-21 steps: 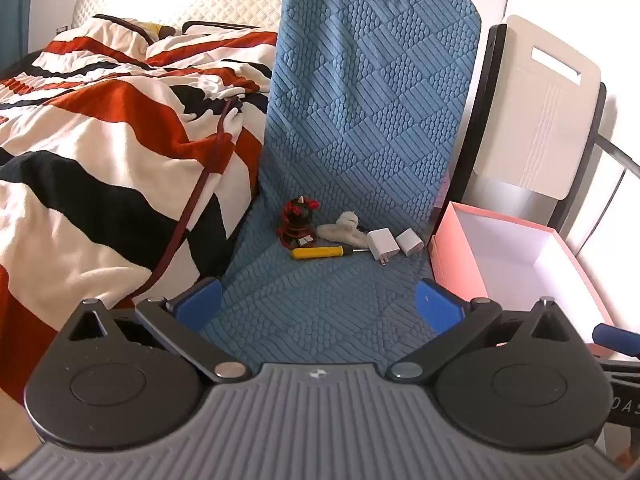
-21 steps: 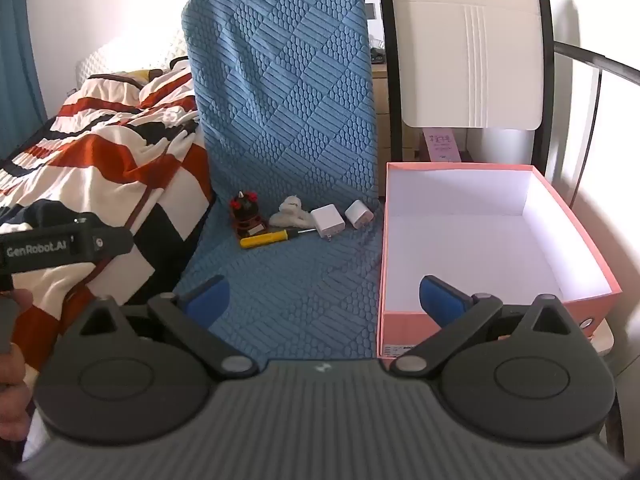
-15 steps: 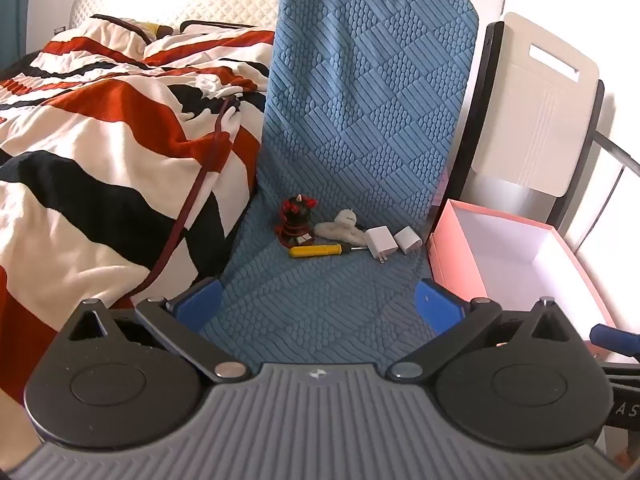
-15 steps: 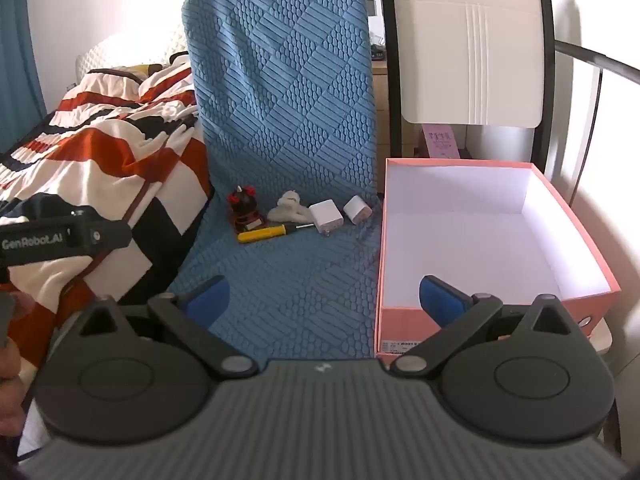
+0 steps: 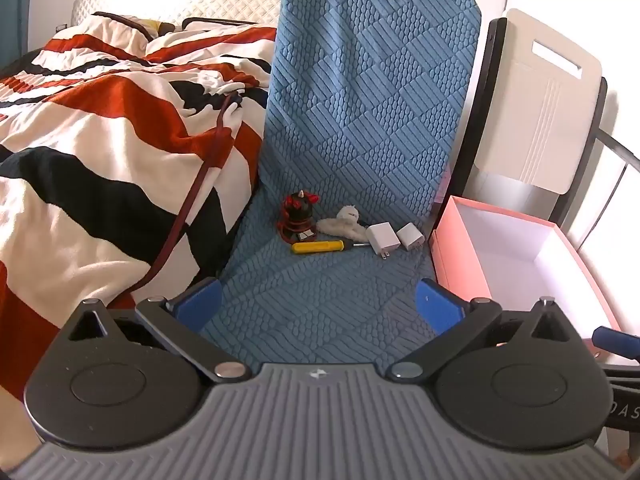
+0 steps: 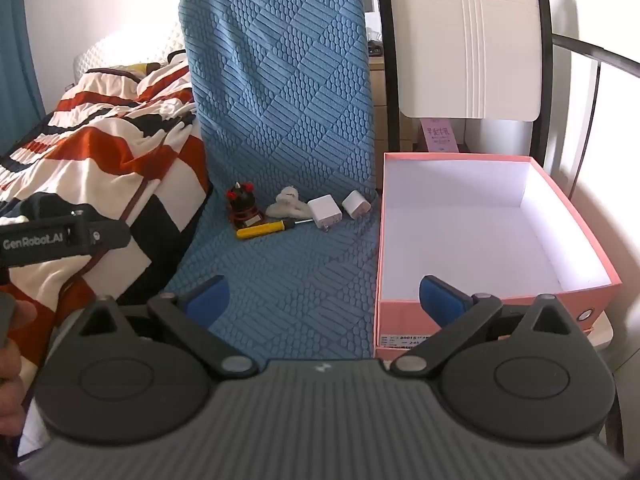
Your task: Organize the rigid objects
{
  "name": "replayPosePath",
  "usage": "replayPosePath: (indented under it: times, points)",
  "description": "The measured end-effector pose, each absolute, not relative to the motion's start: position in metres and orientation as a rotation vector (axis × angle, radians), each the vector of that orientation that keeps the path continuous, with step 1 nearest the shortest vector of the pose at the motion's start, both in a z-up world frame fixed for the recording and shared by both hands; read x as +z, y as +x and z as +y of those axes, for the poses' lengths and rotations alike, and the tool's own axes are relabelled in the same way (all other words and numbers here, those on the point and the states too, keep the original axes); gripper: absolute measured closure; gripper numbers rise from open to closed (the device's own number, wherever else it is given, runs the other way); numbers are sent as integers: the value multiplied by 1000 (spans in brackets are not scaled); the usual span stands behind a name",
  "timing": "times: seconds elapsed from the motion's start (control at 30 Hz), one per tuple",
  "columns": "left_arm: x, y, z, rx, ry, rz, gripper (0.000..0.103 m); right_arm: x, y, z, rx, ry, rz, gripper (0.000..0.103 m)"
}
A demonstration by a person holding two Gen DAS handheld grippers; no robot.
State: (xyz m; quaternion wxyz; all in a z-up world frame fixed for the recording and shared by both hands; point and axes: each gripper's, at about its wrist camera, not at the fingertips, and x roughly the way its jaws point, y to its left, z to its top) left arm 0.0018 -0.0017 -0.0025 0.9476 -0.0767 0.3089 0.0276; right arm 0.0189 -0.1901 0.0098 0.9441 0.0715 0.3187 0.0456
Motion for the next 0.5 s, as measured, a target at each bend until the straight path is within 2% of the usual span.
replayPosePath:
  times: [0.5]
  points:
    - [-4,3,-2,54,-131,643,0,18,23,-187,86,100,658,0]
